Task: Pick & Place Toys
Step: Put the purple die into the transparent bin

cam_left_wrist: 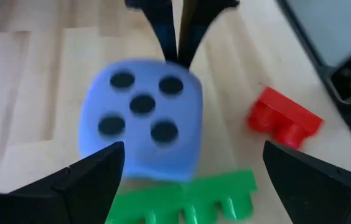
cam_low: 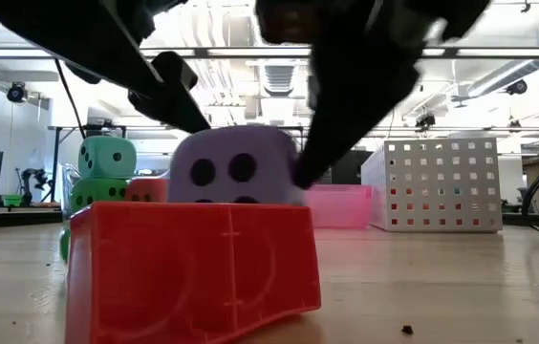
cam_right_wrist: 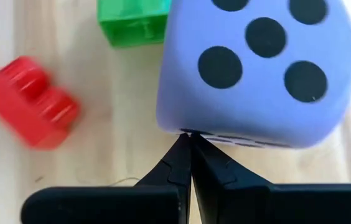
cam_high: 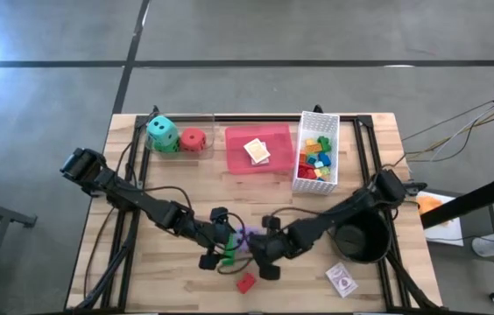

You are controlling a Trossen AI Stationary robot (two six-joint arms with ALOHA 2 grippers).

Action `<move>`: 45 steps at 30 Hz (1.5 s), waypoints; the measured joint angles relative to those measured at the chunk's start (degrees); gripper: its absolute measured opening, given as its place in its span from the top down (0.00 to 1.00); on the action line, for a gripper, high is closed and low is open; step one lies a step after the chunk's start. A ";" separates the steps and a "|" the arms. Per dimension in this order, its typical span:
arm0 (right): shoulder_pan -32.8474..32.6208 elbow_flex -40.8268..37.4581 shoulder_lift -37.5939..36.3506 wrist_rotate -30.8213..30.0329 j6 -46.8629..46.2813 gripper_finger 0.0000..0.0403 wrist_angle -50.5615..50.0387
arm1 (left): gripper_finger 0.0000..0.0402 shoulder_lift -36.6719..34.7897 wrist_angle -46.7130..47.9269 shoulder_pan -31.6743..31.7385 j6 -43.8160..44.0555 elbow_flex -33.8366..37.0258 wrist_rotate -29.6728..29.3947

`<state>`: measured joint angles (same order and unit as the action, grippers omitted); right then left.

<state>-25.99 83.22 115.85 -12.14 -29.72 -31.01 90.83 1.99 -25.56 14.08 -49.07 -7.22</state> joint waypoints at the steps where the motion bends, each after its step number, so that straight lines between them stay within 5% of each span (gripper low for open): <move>1: 0.68 0.00 0.00 -0.01 1.20 0.98 0.38 | 0.04 0.00 -0.01 0.00 0.40 0.01 -1.10; 11: 4.25 -0.02 -0.64 0.00 6.25 0.98 1.14 | 0.04 0.00 4.50 0.86 13.03 0.04 -11.18; 26: 2.56 -0.01 -5.68 0.07 7.11 0.98 0.31 | 0.04 0.07 5.92 1.37 -0.51 0.01 -10.78; 45: 0.97 -0.02 -5.46 -1.11 7.21 0.98 0.05 | 0.04 0.33 3.42 3.86 3.89 0.01 -10.74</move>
<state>-25.02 83.20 110.39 -13.25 -22.50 -30.97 91.16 5.41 -21.70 17.97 -49.06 -17.96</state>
